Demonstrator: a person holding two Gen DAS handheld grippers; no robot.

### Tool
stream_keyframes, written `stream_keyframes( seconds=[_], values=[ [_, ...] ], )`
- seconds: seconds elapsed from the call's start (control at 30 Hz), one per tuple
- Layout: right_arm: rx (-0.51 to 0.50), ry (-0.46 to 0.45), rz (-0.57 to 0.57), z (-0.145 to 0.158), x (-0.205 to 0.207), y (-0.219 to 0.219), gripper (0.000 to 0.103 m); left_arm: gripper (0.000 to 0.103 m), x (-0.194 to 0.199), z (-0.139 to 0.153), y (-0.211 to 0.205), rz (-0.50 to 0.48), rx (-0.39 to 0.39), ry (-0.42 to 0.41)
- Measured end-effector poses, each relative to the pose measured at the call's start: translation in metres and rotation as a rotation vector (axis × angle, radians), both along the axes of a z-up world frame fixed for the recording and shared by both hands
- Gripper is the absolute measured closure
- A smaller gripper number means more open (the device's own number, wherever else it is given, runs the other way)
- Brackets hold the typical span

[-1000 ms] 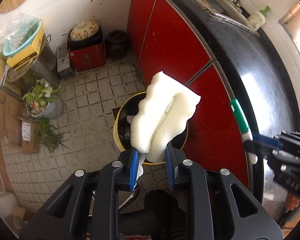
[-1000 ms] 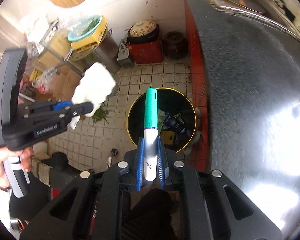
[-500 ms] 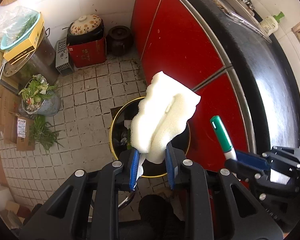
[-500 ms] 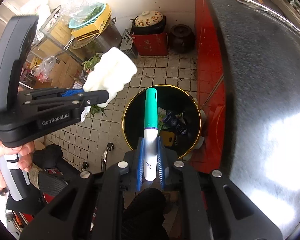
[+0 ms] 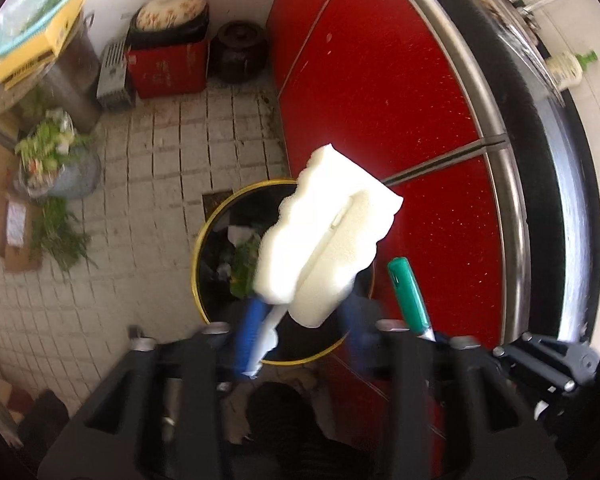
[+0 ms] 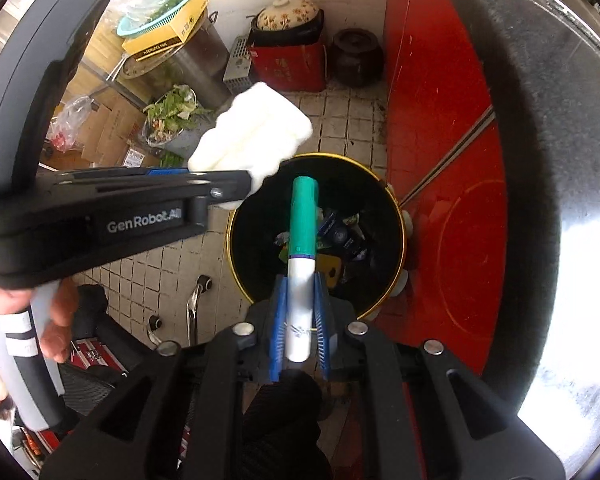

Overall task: Collect trash
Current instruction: 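Open both tools to drop the foam and marker into the bin, then move both open tools back to the countertop trash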

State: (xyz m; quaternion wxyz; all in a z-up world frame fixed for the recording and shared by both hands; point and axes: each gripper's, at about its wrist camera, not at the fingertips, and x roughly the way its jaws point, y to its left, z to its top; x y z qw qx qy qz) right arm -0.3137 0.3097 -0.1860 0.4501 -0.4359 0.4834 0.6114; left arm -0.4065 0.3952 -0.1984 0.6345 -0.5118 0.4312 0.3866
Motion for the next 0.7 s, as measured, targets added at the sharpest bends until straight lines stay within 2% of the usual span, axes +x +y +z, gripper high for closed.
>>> stream_keyframes(
  seconds=[0.03, 0.1, 0.2, 0.33, 0.43, 0.57, 0.7],
  values=[
    [0.003, 0.001, 0.002, 0.001, -0.002, 0.001, 0.063, 0.029, -0.001, 0.003, 0.001, 0.009, 0.006, 0.003],
    [0.039, 0.0, 0.004, 0.009, -0.003, -0.003, 0.034, 0.023, -0.005, 0.017, 0.003, 0.023, 0.051, 0.047],
    [0.061, 0.024, 0.013, 0.026, -0.007, -0.011, 0.034, 0.011, -0.012, 0.046, 0.009, 0.052, 0.104, 0.066],
    [0.108, 0.082, 0.015, 0.069, 0.0, -0.029, 0.034, 0.007, -0.019, 0.102, 0.012, 0.058, 0.188, 0.062],
    [0.169, 0.157, -0.013, 0.116, 0.022, -0.054, 0.033, 0.007, -0.016, 0.145, 0.009, 0.035, 0.248, 0.034],
    [0.269, 0.163, -0.133, 0.166, 0.083, -0.097, 0.023, 0.007, 0.019, 0.189, -0.003, -0.031, 0.31, 0.004],
    [0.306, 0.08, -0.371, 0.175, 0.178, -0.164, 0.01, 0.007, 0.087, 0.203, -0.019, -0.168, 0.315, -0.034]
  ],
)
